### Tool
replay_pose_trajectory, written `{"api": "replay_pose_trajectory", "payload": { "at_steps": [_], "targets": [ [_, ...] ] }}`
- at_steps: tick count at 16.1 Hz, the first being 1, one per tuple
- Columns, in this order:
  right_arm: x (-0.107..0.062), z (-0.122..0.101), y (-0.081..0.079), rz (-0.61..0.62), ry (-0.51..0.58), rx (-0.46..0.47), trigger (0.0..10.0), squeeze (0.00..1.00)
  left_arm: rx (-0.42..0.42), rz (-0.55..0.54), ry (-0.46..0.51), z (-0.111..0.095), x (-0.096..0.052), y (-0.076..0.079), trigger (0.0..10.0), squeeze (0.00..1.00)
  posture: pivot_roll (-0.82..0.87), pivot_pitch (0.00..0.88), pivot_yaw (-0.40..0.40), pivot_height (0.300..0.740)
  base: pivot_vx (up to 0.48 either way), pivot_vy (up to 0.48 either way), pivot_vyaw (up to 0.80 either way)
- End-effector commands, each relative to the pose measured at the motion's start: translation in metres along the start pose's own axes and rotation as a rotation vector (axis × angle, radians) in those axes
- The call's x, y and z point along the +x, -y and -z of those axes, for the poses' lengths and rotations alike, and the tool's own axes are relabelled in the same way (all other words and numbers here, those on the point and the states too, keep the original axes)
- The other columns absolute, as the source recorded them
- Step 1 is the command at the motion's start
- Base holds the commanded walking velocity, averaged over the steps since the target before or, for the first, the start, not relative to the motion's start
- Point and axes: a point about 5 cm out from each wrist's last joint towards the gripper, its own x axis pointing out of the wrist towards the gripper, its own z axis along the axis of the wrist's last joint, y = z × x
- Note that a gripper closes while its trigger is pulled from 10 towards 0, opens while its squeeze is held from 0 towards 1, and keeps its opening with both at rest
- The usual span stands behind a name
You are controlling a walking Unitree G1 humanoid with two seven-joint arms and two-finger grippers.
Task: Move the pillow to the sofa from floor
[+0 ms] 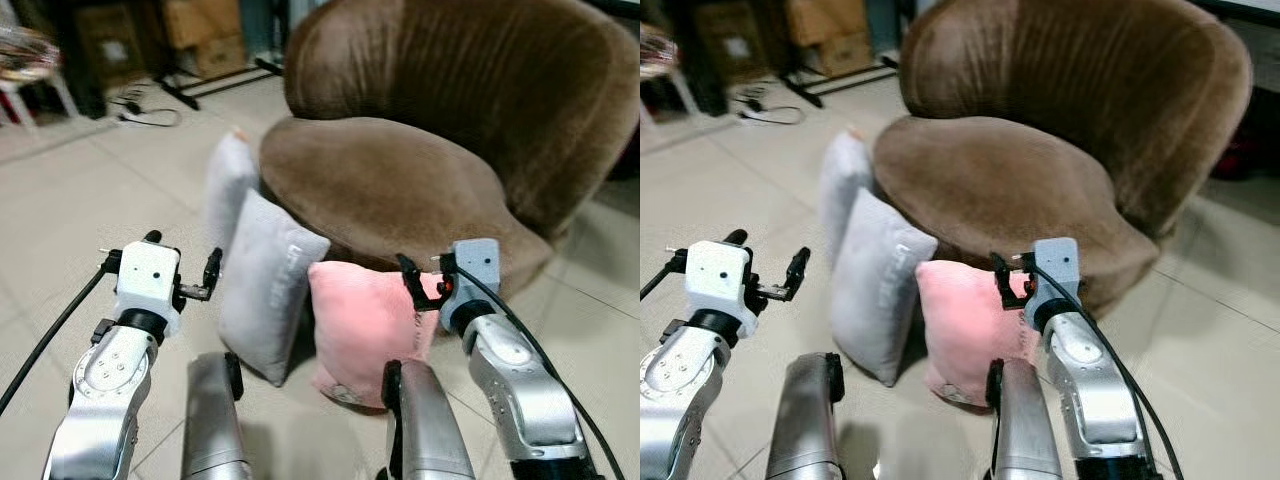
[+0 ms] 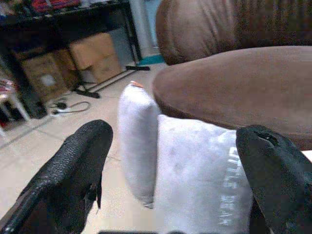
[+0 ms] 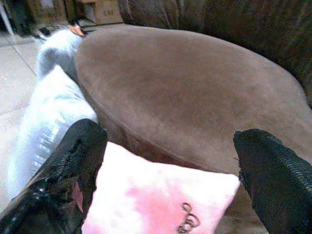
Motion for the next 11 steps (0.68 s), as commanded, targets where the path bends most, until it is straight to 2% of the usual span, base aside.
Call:
{"api": "replay_pose_trajectory", "payload": {
  "at_steps": [1,5,7,11],
  "targets": [
    [0.0021,-0.0083,-0.0039,-0.03,0.033,-0.021,10.0,1.0,0.002,0.003,0.024,-0.0068,0.0002,-0.0028,10.0,0.0,-0.08,0.0,-0.035,0.455,0.431,0.0,0.8],
    [0.0036,-0.0101,-0.0036,-0.028,0.041,-0.018,10.0,1.0,-0.004,0.003,0.024,-0.0069,-0.0006,-0.0028,10.0,0.0,-0.08,0.0,-0.035,0.455,0.447,0.0,0.8],
    [0.0039,-0.0103,-0.0021,-0.029,0.045,-0.006,10.0,1.0,-0.003,0.006,0.022,-0.0068,-0.0004,-0.0026,10.0,0.0,-0.08,0.0,-0.035,0.455,0.424,0.0,0.0],
    [0.0036,-0.0044,-0.0015,-0.104,0.01,-0.065,10.0,1.0,0.005,-0.004,0.017,-0.0062,0.0008,-0.0033,10.0,0.0,-0.07,0.0,-0.037,0.455,0.0,0.0,0.0]
  ]
}}
